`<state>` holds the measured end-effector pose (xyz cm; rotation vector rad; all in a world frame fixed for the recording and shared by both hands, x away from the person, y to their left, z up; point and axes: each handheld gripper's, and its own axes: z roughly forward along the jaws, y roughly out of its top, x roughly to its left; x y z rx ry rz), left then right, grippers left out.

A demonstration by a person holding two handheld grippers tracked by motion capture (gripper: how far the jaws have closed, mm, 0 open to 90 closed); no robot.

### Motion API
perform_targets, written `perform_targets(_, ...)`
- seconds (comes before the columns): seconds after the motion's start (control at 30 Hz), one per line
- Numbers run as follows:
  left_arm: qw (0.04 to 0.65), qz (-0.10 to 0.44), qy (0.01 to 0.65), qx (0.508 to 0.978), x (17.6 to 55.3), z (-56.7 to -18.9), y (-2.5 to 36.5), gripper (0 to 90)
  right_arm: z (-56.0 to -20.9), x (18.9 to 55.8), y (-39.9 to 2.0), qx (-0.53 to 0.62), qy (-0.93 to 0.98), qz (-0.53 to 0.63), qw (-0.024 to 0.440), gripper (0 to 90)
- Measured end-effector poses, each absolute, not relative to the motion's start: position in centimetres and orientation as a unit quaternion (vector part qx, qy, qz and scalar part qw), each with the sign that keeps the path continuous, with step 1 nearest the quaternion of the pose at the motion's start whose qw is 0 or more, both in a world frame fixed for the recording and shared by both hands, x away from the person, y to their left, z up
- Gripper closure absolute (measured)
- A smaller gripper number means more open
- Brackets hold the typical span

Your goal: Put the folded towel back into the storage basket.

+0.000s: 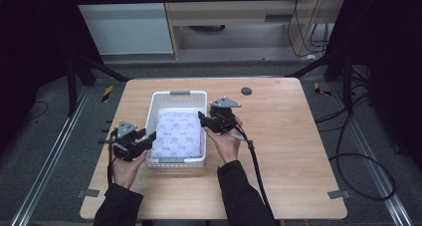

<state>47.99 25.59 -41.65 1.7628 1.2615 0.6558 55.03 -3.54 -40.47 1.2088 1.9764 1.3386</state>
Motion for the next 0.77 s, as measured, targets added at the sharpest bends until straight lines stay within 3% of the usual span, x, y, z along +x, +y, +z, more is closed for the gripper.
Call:
perform_targets(0.2, 0.433, 0.269, 0.491, 0.706, 47.4, -41.3, 25.6, 47.8, -40.1, 53.3, -6.2, 0.433, 0.712, 0.503, 0.23, 40.1)
perform_targets(0.5, 0.433, 0.284, 0.48, 0.708, 46.5, -41.2, 25.7, 40.3, -41.2, 50.9, -10.0, 0.428, 0.704, 0.525, 0.214, 23.2)
perform_targets(0.77, 0.432, 0.292, 0.476, 0.708, 45.9, -41.4, 26.0, 37.2, -43.3, 49.0, -13.6, 0.439, 0.692, 0.529, 0.223, 17.2)
